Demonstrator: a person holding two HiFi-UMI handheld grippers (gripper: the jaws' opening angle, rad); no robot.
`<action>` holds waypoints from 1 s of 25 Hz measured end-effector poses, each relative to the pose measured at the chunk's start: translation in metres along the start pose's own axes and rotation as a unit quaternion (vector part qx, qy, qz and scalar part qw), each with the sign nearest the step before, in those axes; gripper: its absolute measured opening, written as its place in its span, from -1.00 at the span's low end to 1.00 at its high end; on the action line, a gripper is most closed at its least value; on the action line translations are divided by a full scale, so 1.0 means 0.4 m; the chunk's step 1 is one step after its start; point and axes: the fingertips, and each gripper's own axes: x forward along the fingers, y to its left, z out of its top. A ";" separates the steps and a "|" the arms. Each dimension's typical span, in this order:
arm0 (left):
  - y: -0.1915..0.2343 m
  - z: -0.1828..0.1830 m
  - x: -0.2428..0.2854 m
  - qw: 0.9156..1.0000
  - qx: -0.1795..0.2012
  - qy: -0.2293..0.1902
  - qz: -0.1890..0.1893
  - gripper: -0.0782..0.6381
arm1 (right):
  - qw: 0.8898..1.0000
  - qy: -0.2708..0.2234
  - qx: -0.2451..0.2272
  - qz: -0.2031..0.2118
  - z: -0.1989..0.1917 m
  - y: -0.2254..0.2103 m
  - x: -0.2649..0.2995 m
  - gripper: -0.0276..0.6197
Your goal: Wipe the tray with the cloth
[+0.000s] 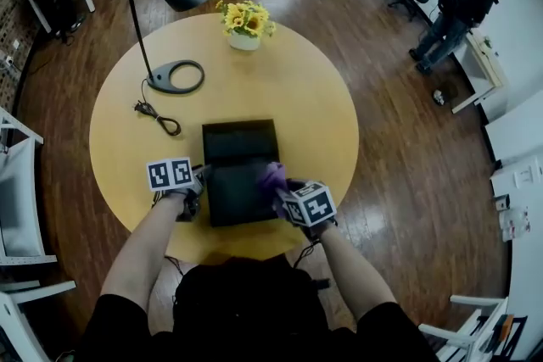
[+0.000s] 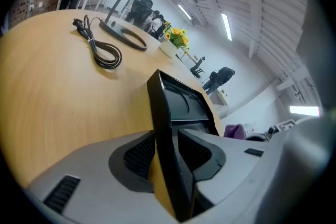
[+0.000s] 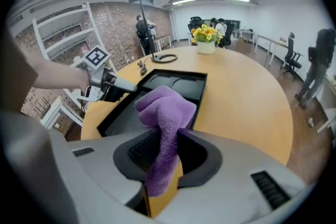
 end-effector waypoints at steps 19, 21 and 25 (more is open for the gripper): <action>-0.033 -0.123 -0.052 0.995 0.038 0.001 0.088 -0.46 | 0.998 0.017 0.065 -0.013 0.315 -0.262 0.211 -0.48; -0.027 -0.122 -0.051 0.995 0.026 -0.003 0.099 -0.47 | 0.996 -0.005 0.093 0.003 0.313 -0.259 0.224 -0.49; -0.020 -0.120 -0.051 0.994 0.025 -0.004 0.110 -0.49 | 0.991 -0.032 0.130 0.028 0.309 -0.256 0.223 -0.50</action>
